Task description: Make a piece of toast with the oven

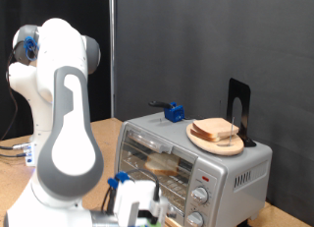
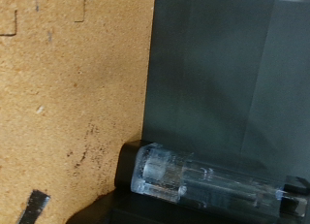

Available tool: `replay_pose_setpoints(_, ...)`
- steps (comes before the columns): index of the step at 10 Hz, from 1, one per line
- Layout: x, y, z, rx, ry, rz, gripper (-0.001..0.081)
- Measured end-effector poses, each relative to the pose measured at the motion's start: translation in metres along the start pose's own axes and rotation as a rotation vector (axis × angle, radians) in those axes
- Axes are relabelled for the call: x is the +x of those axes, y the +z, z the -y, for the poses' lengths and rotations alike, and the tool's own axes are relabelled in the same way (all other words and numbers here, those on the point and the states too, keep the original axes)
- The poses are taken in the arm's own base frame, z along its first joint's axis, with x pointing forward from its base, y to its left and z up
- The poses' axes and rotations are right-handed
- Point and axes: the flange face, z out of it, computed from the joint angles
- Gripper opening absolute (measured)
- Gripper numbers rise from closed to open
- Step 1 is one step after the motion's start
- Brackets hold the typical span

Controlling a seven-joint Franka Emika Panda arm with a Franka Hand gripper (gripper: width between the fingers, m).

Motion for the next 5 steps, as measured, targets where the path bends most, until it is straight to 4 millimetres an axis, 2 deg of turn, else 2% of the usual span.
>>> replay_pose_setpoints(2, 0.010, 0.009, -0.010, -0.007, 0.017, 0.008, 0.0805)
replay_pose_setpoints(5, 0.010, 0.026, -0.017, -0.006, 0.027, 0.044, 0.0805)
